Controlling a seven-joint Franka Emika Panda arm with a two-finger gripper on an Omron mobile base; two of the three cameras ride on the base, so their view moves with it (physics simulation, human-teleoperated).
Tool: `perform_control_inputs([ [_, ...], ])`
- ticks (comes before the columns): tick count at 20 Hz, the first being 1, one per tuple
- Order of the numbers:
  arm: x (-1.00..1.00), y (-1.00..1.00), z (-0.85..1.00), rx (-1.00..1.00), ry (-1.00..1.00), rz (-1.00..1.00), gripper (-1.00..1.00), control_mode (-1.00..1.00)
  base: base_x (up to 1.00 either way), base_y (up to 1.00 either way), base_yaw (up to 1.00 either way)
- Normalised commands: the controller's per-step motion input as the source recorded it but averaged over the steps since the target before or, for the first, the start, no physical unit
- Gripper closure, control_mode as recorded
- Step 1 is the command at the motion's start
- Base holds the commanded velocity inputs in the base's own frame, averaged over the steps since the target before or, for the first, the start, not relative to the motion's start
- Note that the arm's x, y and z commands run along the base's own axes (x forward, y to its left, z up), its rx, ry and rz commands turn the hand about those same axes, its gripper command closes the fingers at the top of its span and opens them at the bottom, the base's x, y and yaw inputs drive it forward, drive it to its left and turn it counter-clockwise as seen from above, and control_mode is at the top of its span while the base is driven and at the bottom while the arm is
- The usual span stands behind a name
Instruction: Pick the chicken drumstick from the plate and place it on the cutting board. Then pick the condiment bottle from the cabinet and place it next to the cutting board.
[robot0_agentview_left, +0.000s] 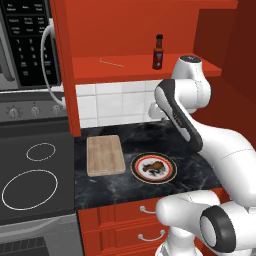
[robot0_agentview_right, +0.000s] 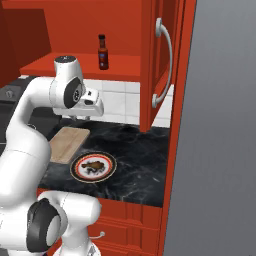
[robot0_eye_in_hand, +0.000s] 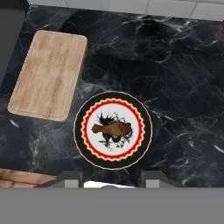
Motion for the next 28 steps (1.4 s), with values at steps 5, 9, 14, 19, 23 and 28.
perform_control_inputs([
  [5, -0.21, 0.0, -0.12, 0.0, 0.0, -0.01, -1.0, -1.0, 0.0, 0.0, 0.0],
  [9, -0.45, 0.02, -0.24, 0.01, 0.0, -0.05, -1.0, -1.0, 0.0, 0.0, 0.0],
  [14, -0.43, 0.12, -0.23, 0.02, 0.0, -0.08, -1.0, -1.0, 0.0, 0.0, 0.0],
  [19, -0.21, 0.15, -0.16, 0.07, 0.0, -0.09, -1.0, -1.0, 0.0, 0.0, 0.0],
  [23, -0.03, 0.14, -0.13, 0.1, 0.0, -0.14, -1.0, -1.0, 0.0, 0.0, 0.0],
  [28, 0.0, 0.1, -0.14, 0.07, 0.0, -0.21, -1.0, -1.0, 0.0, 0.0, 0.0],
])
